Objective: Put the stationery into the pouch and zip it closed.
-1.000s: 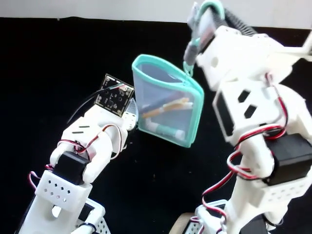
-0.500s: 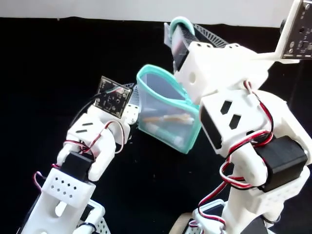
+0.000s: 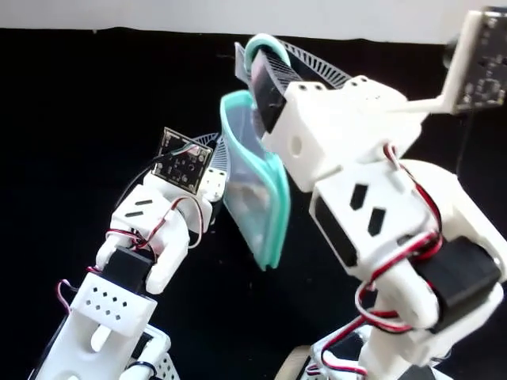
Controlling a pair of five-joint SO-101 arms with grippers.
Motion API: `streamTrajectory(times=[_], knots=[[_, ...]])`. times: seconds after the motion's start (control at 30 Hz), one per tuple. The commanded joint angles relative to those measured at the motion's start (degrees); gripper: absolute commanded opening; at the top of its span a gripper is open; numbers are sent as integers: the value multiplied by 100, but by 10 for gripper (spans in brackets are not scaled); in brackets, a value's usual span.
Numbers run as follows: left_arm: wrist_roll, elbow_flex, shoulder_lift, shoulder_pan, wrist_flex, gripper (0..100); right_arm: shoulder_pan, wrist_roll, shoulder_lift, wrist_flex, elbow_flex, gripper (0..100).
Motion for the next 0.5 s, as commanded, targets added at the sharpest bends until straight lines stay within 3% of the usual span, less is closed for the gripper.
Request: streamTrajectory(times=[0.0, 0.47], knots=[[-26, -22, 4, -31, -114, 7, -84, -88, 4, -127, -347, 5], [-53, 312, -13, -31, -123, 7, -92, -105, 13, 198, -321, 5]])
